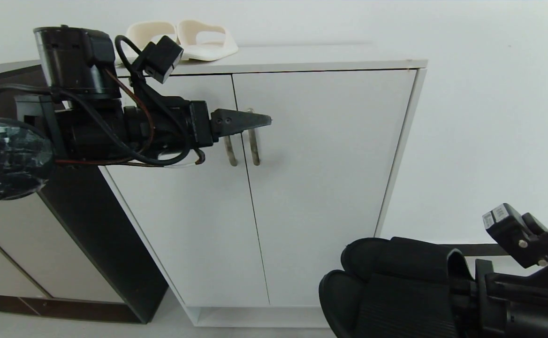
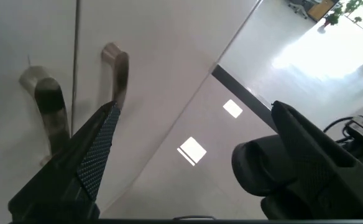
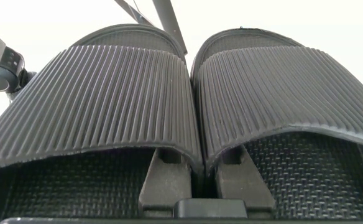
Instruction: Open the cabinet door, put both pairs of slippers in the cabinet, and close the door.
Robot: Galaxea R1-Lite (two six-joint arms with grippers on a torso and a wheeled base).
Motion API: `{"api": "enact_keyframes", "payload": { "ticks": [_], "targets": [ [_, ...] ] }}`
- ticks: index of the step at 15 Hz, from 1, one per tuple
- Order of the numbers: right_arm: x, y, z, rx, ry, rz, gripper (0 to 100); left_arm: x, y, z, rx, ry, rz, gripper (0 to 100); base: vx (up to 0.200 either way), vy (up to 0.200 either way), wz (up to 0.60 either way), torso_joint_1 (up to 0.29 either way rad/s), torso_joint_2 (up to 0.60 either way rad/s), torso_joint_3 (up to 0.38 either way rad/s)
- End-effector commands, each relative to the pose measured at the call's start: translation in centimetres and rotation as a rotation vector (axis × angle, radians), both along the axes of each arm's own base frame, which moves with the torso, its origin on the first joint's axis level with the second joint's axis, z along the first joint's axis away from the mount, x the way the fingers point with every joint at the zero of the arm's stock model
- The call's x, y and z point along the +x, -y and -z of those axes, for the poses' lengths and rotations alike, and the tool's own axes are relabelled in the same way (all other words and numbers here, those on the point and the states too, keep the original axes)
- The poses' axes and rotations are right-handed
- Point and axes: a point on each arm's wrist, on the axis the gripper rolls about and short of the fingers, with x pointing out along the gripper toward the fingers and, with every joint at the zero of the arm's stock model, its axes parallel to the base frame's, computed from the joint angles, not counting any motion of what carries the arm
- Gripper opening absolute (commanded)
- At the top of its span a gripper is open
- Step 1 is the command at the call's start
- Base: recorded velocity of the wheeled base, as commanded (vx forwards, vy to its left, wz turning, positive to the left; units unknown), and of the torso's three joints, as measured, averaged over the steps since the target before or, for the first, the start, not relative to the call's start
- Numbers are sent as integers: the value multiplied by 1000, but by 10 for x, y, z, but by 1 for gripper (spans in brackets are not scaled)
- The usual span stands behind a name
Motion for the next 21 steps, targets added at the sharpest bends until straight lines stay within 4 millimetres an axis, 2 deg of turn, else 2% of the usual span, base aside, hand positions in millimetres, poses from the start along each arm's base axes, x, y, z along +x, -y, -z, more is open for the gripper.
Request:
{"api": "enact_keyframes", "payload": {
  "ticks": [1,8,9,12,14,18,21],
  "targets": [
    [0,0,0,-2,-2,-1,0,13,4,6,8,-13,-20,100,0,0,0,0,0,0],
    [0,0,0,1,2,-1,0,28,9,9,11,-13,-33,100,0,0,0,0,0,0],
    [0,0,-1,3,3,-1,0,29,9,10,11,-15,-33,0,0,0,0,0,0,0],
    [-1,1,-1,3,5,-3,0,27,9,9,11,-15,-32,0,0,0,0,0,0,0],
    [-3,2,3,1,-7,-34,0,17,7,6,11,-4,-25,0,0,0,0,0,0,0],
    [-15,10,-3,47,13,-124,0,-29,5,3,24,20,23,0,0,0,0,0,0,0],
    [-18,12,0,30,30,-145,0,-65,-1,-1,18,47,17,0,0,0,0,0,0,0]
  ]
}}
